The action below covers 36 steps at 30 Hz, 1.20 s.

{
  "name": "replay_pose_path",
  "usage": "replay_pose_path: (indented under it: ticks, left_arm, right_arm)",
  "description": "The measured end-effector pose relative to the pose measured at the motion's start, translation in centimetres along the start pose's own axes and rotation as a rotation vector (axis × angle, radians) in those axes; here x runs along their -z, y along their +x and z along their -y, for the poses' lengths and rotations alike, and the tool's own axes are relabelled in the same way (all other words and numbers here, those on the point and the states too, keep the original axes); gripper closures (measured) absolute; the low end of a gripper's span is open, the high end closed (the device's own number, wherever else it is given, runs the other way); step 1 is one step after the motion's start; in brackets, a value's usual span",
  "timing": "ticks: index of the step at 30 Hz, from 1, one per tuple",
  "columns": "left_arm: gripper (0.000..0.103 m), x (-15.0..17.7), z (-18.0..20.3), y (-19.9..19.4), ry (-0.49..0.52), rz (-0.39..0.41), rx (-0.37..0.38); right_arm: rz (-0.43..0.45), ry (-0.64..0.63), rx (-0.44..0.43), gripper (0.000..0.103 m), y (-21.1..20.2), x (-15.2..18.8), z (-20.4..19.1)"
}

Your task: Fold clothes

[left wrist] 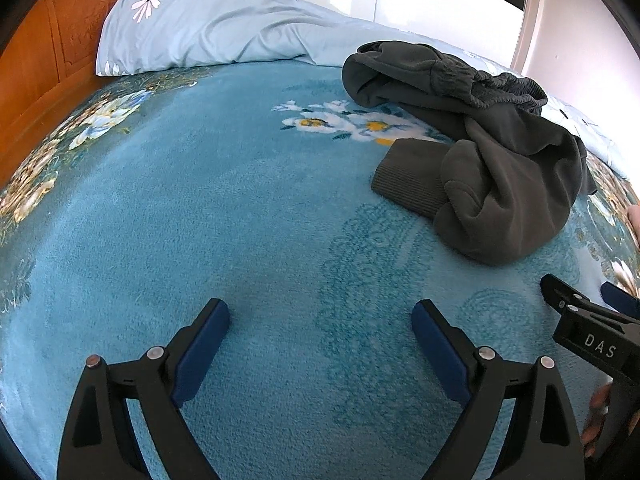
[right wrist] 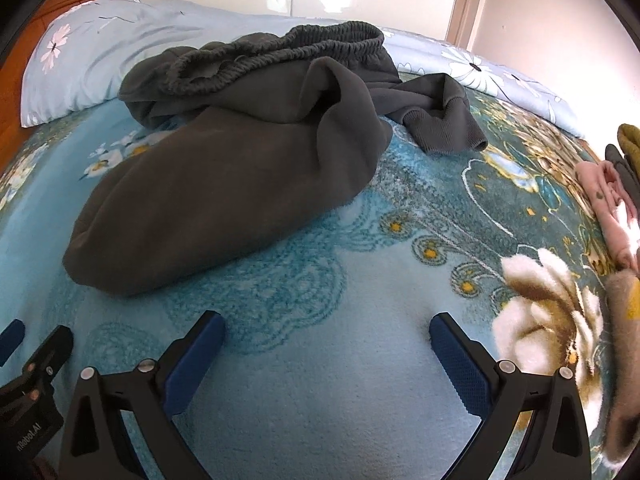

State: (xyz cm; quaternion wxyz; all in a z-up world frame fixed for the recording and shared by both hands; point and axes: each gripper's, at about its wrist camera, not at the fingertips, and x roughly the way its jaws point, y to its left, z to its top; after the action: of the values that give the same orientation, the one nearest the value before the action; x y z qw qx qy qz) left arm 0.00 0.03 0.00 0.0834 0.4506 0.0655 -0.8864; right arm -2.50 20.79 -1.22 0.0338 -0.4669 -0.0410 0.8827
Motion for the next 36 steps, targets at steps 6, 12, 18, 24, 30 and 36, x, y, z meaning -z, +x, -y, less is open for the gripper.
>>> replay_pose_path:
  ticks: [6, 12, 18, 24, 30, 36]
  left_arm:
    - [0.008, 0.2, 1.2, -0.4, 0.001, 0.006, -0.018]
    - [0.008, -0.1, 0.5, -0.1, -0.001, 0.001, -0.003]
    - [0.008, -0.2, 0.1, 0.1, 0.000, 0.000, 0.001]
    - [0.008, -1.9, 0.7, -0.7, 0.071, -0.024, 0.052]
    - [0.008, -8.5, 5.2, -2.4, 0.217, 0.045, 0.111]
    - [0.014, -15.0, 7.5, 1.0, 0.010, -0.047, 0.319]
  right_arm:
    - [-0.017, 0.002, 0.022, 0.000, 0.0, 0.0, -0.9]
    - [-0.001, 0.011, 0.050, 0.000, -0.1, 0.4, -0.5]
    - [-0.005, 0.002, 0.056, 0.000, -0.1, 0.8, -0.6]
    - [-0.051, 0.021, -0.010, 0.000, -1.5, 1.3, 0.9]
    - [-0.069, 0.047, -0.065, 0.000, -4.7, 3.5, 4.8]
    - [-0.091, 0.032, -0.048, 0.000, -7.7, 4.2, 9.3]
